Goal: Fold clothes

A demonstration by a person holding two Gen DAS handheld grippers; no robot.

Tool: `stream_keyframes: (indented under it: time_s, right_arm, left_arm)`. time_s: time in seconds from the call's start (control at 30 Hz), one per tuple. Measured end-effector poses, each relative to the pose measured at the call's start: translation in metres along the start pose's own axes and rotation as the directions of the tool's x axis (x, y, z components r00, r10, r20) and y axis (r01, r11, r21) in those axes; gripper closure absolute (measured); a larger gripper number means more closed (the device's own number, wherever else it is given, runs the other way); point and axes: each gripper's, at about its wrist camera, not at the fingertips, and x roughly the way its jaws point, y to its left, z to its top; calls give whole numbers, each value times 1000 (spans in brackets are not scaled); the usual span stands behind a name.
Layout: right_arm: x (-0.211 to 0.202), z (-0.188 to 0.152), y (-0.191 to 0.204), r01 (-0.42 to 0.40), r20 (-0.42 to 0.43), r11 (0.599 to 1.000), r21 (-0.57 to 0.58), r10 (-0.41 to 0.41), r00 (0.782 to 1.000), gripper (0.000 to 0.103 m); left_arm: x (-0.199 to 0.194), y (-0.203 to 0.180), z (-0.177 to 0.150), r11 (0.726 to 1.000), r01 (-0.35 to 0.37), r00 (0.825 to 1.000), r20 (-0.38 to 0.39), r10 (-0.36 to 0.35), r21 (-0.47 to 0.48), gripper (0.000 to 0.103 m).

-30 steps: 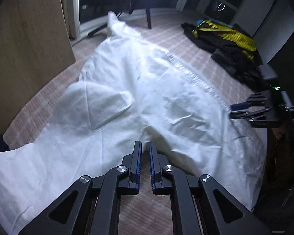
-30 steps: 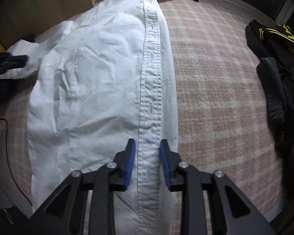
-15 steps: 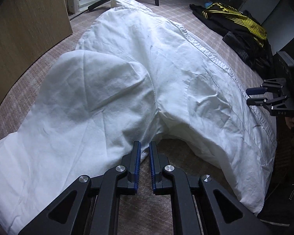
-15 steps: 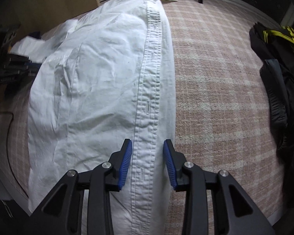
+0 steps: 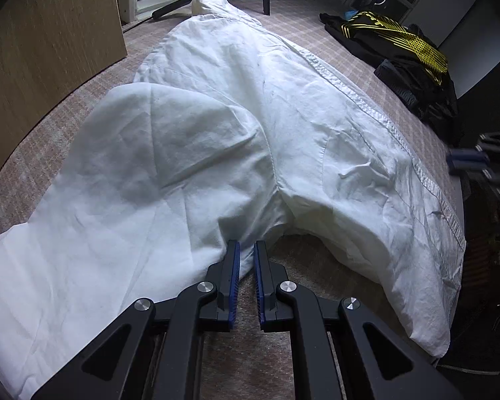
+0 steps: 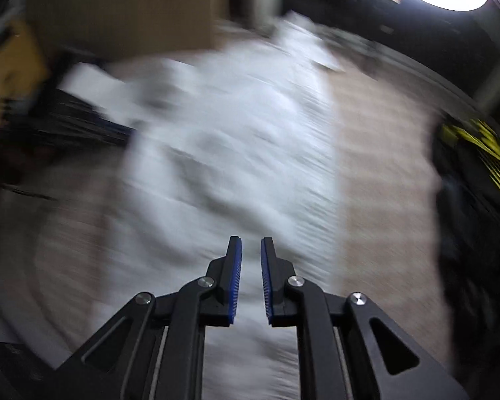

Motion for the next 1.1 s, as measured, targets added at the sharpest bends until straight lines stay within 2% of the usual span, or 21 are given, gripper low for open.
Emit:
stream_keyframes:
  time_s: [0.03,0.1,0.17,0.27,0.33,0.37,0.4,0.43,0.5,0.53,0.6,0.63,0.73,0.83,0.87,0.93,1.07,1.1]
  right_arm:
    - [7,10,18,-71,12,997,-12,72,997,91]
    - [24,23,50,-149,-7,988,-31,149,989,88]
    - [32,29,77,-141,-20,988,-55,140,990,79]
    - [54,34,89,-115,-70,992,-44,111,991,74]
    - [64,34,81,-106,-101,994,-40,101,990,76]
    - [67,33,76,-96,-114,994,-43,91,989,88]
    - [71,32,72,-88,-126,995,-44,82,989,94]
    - [71,32,67,-106,-132,994,-29,101,986,96]
    - [69,31,58,-138,-134,990,-2,137,982,96]
    - [70,30,57,-132,-136,991,-7,129,982,96]
    - [70,29,55,-119,-141,993,-16,116,983,96]
    - [71,28,54,-121,-147,992,-16,118,982,96]
    - [75,24,52,-126,-159,992,-12,122,980,96]
    - [76,21,44,-143,-163,989,20,145,976,96]
    - [76,21,40,-154,-162,987,34,158,974,96]
    - [63,21,33,-239,-118,968,79,247,962,95]
    - [38,21,19,-402,-17,902,156,409,912,94]
    - [35,19,15,-392,6,905,168,396,918,95]
  left_arm:
    - [0,0,0,1000,1,1000,1,-1,0,95]
    - [0,-1,0,1000,-7,1000,3,7,2,95]
    - [-4,-4,-2,1000,-9,1000,17,9,5,95]
    - [-9,-8,-7,1000,-3,999,39,2,14,94]
    - [-12,-13,-10,1000,10,998,54,-11,23,94]
    - [-14,-15,-11,999,18,998,63,-20,27,94]
    - [-16,-17,-11,999,32,997,74,-35,37,94]
    - [-18,-20,-11,998,47,995,85,-51,49,94]
    - [-14,-20,-6,997,42,995,90,-48,62,85]
    - [-12,-20,-4,997,37,995,91,-43,68,85]
    - [-2,-8,1,999,-19,998,62,17,38,87]
    - [1,-1,3,999,-28,998,53,27,20,92]
    - [-3,9,5,1000,-8,998,63,10,-21,94]
    - [-10,1,3,1000,-26,997,70,25,9,95]
    - [-13,-2,2,999,-28,997,73,27,19,93]
    - [-19,-9,1,999,-34,996,82,31,38,91]
    - [-35,-20,10,998,-15,992,127,8,56,91]
    - [-38,-23,13,998,1,990,140,-9,58,91]
